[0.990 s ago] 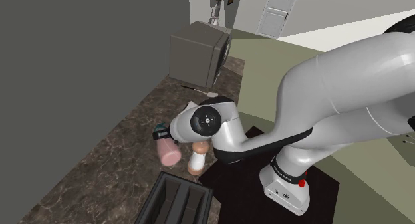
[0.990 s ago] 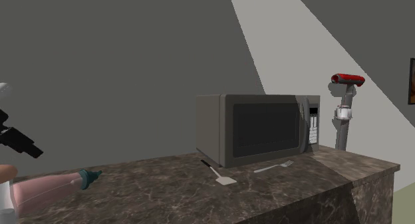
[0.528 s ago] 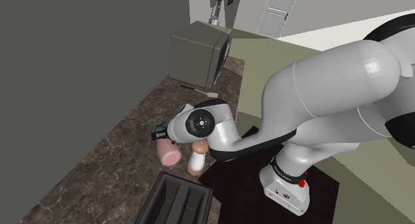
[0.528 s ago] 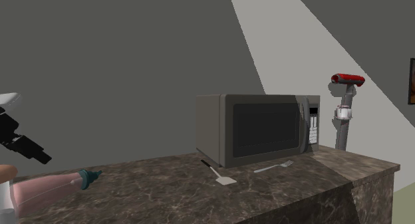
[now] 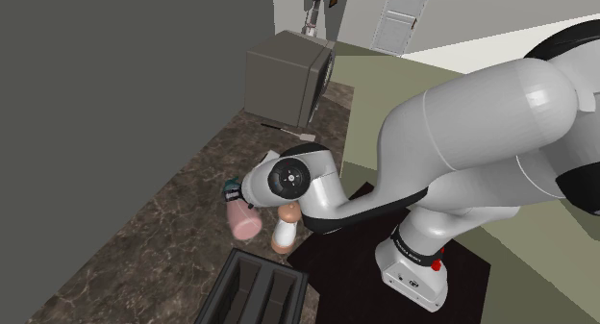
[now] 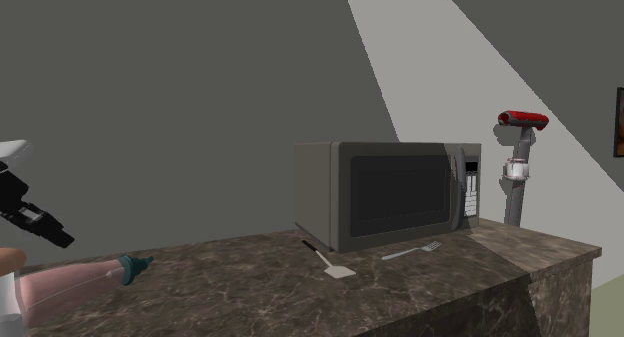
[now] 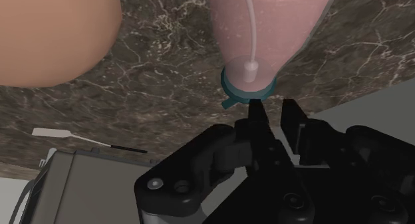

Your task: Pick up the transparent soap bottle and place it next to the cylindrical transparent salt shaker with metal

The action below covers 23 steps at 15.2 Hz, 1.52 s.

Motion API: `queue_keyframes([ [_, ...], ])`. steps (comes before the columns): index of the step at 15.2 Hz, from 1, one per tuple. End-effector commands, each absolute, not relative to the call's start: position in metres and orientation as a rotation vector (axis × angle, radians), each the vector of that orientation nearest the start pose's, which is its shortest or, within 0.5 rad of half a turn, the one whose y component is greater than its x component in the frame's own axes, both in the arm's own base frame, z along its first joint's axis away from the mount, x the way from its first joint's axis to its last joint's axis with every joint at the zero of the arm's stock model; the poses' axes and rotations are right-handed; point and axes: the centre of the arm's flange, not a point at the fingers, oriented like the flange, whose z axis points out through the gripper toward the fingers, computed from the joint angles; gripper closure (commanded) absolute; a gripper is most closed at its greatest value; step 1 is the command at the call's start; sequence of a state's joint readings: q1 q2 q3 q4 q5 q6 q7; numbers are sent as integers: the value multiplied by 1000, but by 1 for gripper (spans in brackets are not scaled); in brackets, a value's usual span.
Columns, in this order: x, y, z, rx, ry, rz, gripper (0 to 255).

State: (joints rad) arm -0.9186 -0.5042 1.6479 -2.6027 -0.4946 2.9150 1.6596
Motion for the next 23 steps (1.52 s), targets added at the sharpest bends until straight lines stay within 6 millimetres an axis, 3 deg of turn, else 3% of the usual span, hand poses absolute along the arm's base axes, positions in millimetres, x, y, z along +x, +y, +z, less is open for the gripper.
queue_keyframes([
  [1,343,303,258,-3015,571,-1059,255],
  [7,343,303,258,-3015,571,-1059,255],
  [8,343,303,258,-3015,571,-1059,0],
  [12,436,266,272,-3088,581,-493,0],
  [16,528,231,250,-3059,572,65,0],
  [17,543,225,242,-3045,569,158,0],
  [23,540,227,211,-3045,569,158,0],
])
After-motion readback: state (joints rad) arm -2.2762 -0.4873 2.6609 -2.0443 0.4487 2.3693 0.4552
